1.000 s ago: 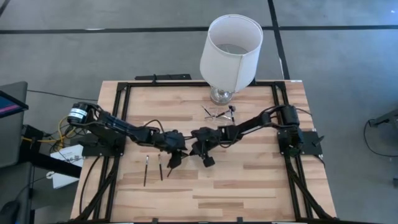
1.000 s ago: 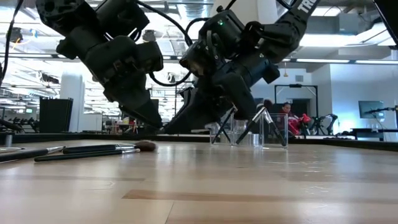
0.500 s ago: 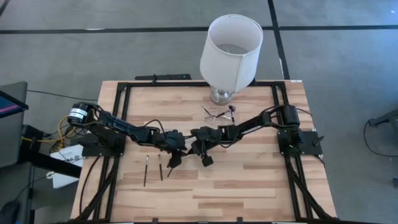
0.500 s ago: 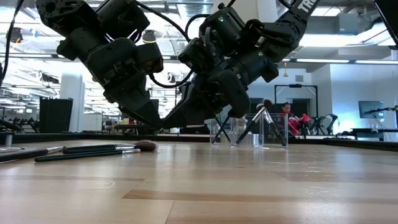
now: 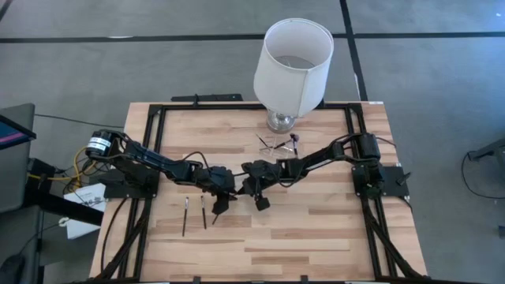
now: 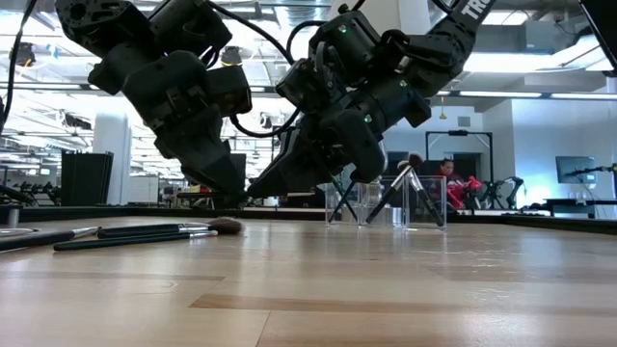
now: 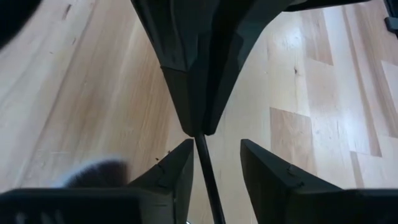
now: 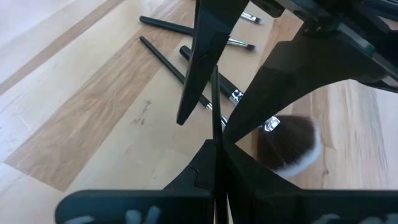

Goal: Put items in baskets/containers
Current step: Put the black eyeshadow brush into the transparent organizer

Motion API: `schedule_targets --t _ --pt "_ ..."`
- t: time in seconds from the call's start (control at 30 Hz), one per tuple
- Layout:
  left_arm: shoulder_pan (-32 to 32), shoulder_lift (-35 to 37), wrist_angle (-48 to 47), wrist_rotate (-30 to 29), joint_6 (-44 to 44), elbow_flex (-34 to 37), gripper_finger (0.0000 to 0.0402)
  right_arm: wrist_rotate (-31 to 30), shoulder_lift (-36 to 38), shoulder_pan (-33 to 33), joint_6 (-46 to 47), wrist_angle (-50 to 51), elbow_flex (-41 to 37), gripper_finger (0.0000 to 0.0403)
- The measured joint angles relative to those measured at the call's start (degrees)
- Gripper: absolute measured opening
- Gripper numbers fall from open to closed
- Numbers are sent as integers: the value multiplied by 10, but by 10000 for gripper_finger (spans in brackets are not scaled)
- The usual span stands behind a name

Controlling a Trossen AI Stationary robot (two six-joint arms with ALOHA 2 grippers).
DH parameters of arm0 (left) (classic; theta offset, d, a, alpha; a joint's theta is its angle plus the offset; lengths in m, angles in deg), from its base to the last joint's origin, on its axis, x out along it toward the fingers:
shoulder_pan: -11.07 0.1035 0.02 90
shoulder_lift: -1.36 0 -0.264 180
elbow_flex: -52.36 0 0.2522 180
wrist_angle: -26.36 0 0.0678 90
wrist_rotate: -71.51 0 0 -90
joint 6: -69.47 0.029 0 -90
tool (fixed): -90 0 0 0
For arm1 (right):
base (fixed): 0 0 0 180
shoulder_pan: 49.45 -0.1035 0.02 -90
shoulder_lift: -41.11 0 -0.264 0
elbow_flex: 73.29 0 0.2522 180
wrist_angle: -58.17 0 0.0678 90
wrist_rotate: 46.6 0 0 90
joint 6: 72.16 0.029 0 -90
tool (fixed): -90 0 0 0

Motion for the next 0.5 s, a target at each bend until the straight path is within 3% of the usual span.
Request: schedule_targets --t 0.5 --pt "1 0 -3 -7 -3 1 14 -1 0 0 2 -6 0 7"
